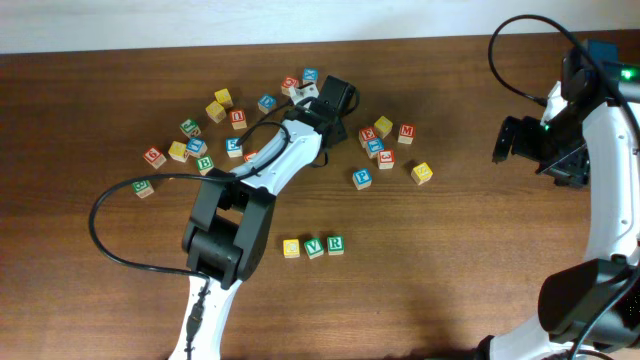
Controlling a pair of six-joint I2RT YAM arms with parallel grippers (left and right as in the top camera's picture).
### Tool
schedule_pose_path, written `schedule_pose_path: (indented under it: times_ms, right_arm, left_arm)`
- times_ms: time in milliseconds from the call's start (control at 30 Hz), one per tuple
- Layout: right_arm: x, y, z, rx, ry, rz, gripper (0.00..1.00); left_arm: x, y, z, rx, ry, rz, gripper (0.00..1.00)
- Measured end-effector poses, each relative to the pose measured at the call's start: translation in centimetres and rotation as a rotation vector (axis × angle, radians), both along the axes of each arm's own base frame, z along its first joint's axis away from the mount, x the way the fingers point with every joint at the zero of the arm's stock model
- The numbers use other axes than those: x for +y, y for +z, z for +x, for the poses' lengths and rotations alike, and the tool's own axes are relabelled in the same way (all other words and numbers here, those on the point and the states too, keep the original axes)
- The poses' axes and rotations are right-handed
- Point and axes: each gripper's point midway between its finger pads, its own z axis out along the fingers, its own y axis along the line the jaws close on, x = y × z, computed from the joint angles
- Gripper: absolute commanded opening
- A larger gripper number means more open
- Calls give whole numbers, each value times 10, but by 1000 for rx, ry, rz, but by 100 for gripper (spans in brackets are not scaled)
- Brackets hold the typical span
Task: Spell out CVPR
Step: 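Reach left gripper into the pile and grasp the red A block, then carry the red A block and place it right of the R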
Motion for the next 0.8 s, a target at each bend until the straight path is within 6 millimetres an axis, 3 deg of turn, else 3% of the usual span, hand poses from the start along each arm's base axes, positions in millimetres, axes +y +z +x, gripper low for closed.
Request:
schedule_pose_path:
  times_ms: [67,133,167,300,333,433,600,700,800]
  right_arm:
    - [0,0,0,0,0,0,98]
    - [0,0,0,0,0,0,98]
    - [0,0,0,0,1,0,98]
    - [0,0,0,0,1,0,98]
    - [0,0,0,0,1,0,98]
    - [0,0,0,0,0,0,98]
    - [0,0,0,0,1,0,98]
    - [0,0,0,0,1,0,98]
    - [0,0,0,0,0,0,98]
  left_arm:
    - [-4,-1,-2,10,-53,7,41]
    - [-3,-1,-1,8,-102,38,57]
    - [-3,1,2,-4,-110,44,59]
    - [-2,5,10,-38,-110,46,48]
    - [-2,5,10,-39,-110,46,41]
    - [-3,7,13,-52,-109,40,39]
    - [-1,5,9,-35,-114,51,47]
    - [-1,5,9,-35,-159,79,38]
    - [-1,5,9,-34,-176,89,38]
